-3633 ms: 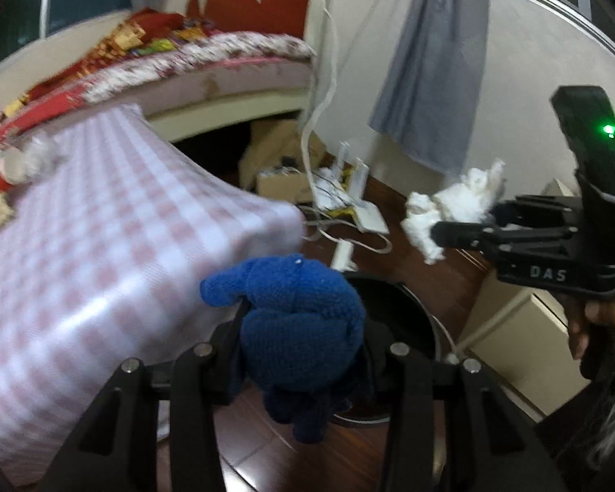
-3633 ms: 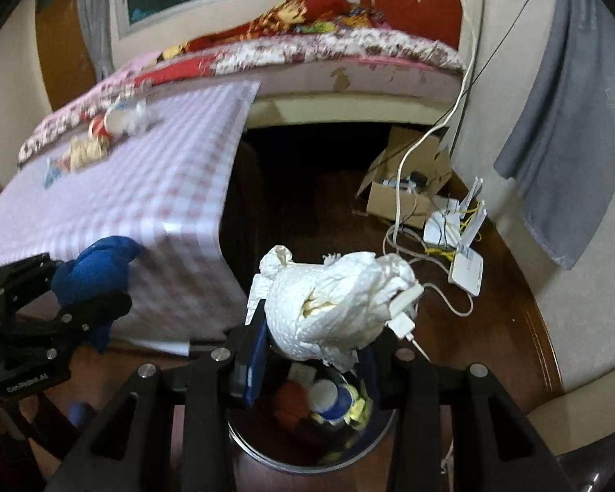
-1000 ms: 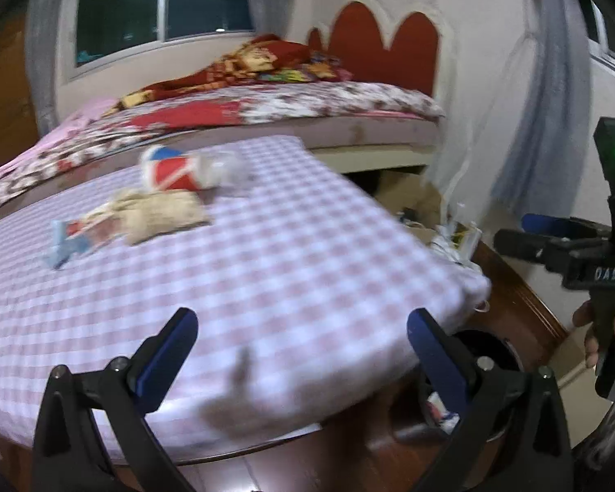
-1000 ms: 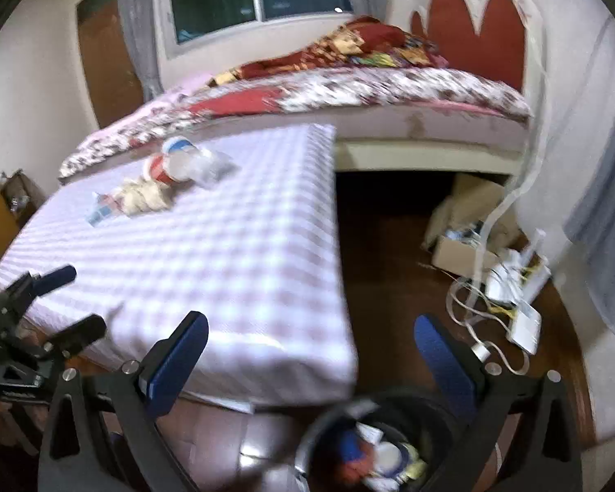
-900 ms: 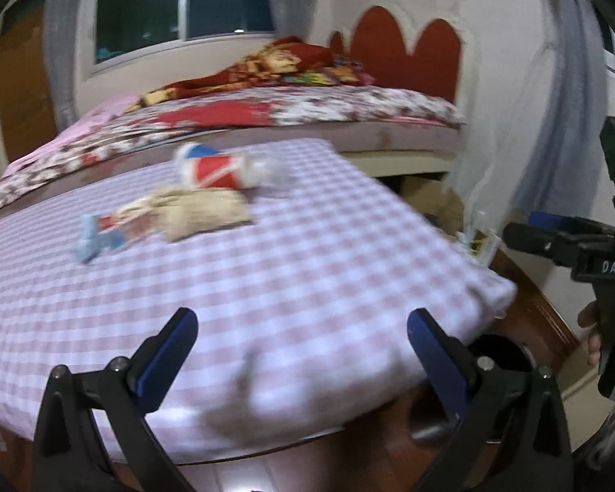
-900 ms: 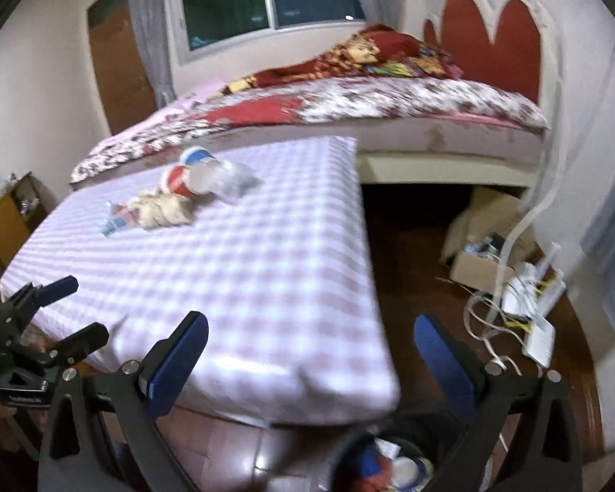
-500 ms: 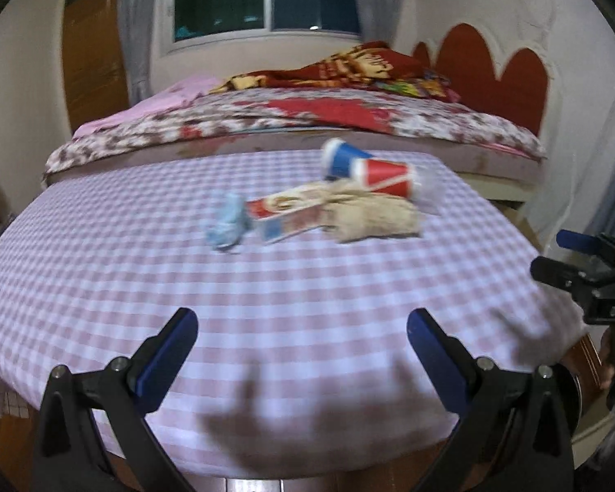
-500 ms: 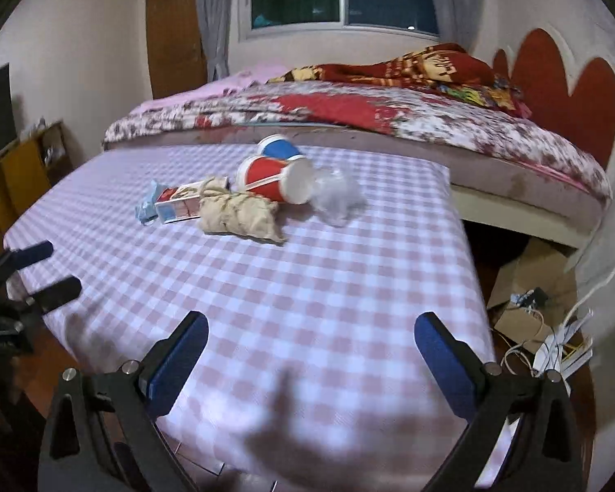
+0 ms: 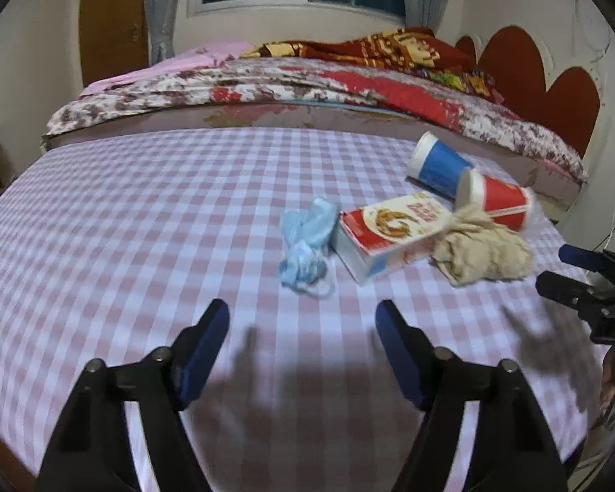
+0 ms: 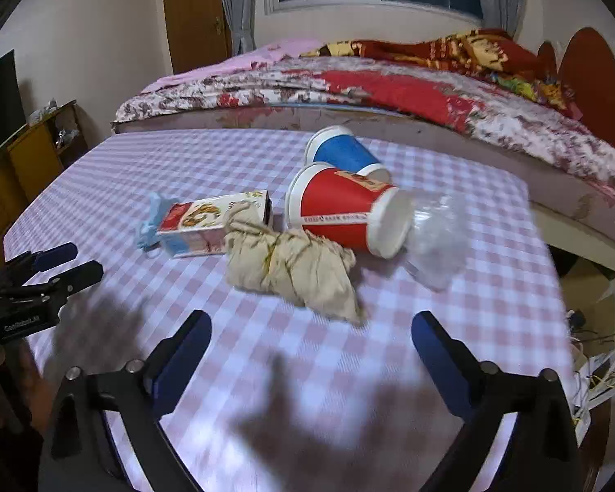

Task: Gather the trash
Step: 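Grasp the light blue mask with the left tool while the right tool grasps the beige cloth, then carry mask and beige cloth over the black bin while both tools open to drop them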

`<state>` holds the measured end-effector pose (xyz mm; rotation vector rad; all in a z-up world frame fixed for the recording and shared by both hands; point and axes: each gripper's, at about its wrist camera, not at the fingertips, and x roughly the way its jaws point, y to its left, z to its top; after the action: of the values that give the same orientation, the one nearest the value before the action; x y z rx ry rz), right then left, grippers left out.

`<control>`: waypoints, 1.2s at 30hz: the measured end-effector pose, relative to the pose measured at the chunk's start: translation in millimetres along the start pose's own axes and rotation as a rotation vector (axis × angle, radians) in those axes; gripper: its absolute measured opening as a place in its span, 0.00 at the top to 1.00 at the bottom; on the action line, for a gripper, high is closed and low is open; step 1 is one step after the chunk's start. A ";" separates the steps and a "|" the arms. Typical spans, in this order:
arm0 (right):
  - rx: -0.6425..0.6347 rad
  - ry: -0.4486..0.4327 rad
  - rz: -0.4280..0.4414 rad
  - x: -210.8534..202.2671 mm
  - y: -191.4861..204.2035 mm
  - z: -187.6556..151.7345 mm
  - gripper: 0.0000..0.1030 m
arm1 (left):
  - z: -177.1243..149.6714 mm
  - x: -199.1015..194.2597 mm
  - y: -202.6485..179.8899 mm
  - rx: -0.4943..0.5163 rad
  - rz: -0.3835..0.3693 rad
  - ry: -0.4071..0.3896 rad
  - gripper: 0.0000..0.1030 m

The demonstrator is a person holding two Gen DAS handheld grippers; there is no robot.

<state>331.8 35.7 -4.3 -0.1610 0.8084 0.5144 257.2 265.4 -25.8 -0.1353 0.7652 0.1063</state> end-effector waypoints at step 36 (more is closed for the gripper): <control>0.088 -0.029 0.027 -43.5 10.2 -31.8 0.70 | -21.5 -39.6 -16.8 0.039 -0.131 -0.003 0.75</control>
<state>281.0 17.6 6.0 -0.0615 0.8038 0.5049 216.7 243.5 -12.2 -0.1482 0.7530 -0.0332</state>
